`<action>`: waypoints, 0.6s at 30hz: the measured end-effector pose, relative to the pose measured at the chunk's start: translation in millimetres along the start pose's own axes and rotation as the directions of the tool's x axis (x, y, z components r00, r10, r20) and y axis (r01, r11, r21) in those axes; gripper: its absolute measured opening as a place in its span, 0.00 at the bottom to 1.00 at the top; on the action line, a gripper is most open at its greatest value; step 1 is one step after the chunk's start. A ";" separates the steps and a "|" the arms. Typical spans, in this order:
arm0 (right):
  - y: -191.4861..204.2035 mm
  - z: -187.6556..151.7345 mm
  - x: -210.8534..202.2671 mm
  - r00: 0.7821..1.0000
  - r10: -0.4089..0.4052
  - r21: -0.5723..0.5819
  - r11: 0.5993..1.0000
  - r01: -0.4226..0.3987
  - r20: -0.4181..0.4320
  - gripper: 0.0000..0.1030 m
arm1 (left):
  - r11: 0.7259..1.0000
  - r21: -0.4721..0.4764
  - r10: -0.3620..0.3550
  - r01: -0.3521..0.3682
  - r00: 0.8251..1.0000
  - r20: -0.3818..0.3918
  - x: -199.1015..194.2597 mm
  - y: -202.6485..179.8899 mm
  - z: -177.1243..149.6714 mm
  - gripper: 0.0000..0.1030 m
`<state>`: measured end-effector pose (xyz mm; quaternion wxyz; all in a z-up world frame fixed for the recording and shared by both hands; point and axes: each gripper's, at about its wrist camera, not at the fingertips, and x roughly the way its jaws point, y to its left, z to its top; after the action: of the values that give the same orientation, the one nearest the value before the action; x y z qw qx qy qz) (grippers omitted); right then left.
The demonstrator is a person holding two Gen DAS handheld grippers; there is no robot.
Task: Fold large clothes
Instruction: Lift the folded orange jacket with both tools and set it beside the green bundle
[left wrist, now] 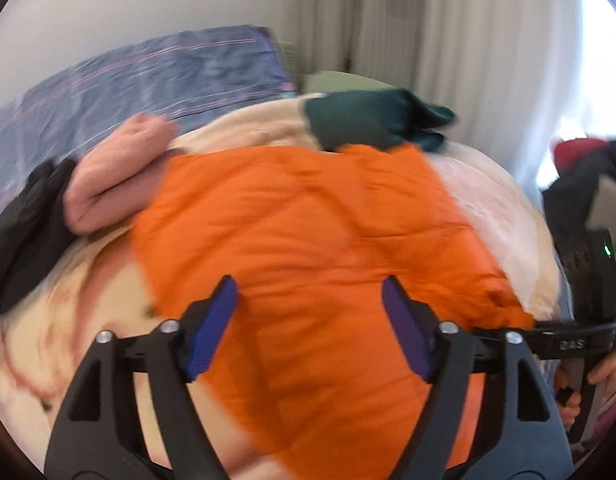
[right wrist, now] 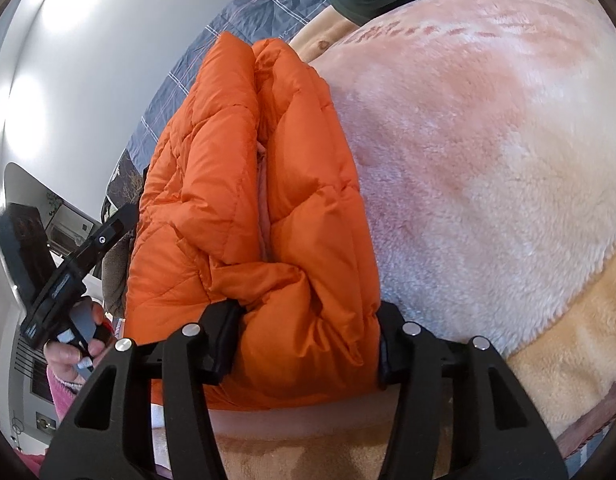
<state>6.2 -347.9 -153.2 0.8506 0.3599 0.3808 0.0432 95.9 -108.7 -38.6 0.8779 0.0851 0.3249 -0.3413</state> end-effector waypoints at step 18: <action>9.0 -5.2 -0.3 1.000 -0.021 -0.038 0.999 0.021 0.017 0.51 | 0.820 -0.518 -0.298 0.245 0.954 -0.020 84.8 96.4 -8.7 0.87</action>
<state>4.2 -338.4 -149.6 0.8609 0.3400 0.3765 0.0384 201.7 -79.1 -105.7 0.7939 -0.1800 0.4557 -0.3601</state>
